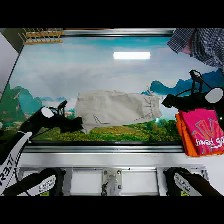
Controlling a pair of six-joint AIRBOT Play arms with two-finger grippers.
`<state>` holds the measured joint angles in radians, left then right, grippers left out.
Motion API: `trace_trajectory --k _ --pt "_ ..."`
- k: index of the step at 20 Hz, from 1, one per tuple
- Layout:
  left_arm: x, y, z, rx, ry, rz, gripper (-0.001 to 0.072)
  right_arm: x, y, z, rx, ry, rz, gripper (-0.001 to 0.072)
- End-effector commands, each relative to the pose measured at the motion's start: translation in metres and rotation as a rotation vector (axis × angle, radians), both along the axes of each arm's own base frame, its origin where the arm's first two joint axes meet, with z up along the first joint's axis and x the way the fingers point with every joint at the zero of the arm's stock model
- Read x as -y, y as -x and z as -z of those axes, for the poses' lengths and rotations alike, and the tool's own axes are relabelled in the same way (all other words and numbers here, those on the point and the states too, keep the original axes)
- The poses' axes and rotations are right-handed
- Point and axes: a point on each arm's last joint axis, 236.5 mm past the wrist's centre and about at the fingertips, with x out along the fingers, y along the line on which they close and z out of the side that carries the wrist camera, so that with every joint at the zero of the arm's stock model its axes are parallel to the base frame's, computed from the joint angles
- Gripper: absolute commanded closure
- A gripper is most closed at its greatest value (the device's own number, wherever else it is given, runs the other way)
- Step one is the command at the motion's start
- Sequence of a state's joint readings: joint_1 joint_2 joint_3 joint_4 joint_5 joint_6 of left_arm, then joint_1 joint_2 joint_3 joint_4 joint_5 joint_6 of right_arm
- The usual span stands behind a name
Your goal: Fold the clothes and pants, and hang the long-sleeved shirts on hangers.
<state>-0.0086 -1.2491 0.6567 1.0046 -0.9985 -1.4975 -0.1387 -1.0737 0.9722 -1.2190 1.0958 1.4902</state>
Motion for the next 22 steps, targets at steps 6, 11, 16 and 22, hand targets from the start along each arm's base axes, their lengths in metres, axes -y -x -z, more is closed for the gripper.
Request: trace_trajectory --k 6,11,16,22 --pt "-0.092 -0.032 -0.061 0.208 -0.146 -0.14 0.0099 -0.026 0.012 0.028 -0.104 -0.126 -0.159 -0.0008" --pt "-0.083 -0.034 -0.106 0.344 -0.153 -0.155 0.0558 -0.049 0.007 0.078 -0.181 -0.243 -0.286 -0.0008" --pt "-0.04 -0.026 -0.133 0.432 -0.123 -0.051 0.0703 -0.066 -0.004 0.116 -0.196 -0.345 -0.311 -0.0008" --pt "-0.004 -0.018 -0.132 0.419 -0.081 0.009 0.0703 -0.08 -0.03 0.131 -0.157 -0.455 -0.214 -0.0008"
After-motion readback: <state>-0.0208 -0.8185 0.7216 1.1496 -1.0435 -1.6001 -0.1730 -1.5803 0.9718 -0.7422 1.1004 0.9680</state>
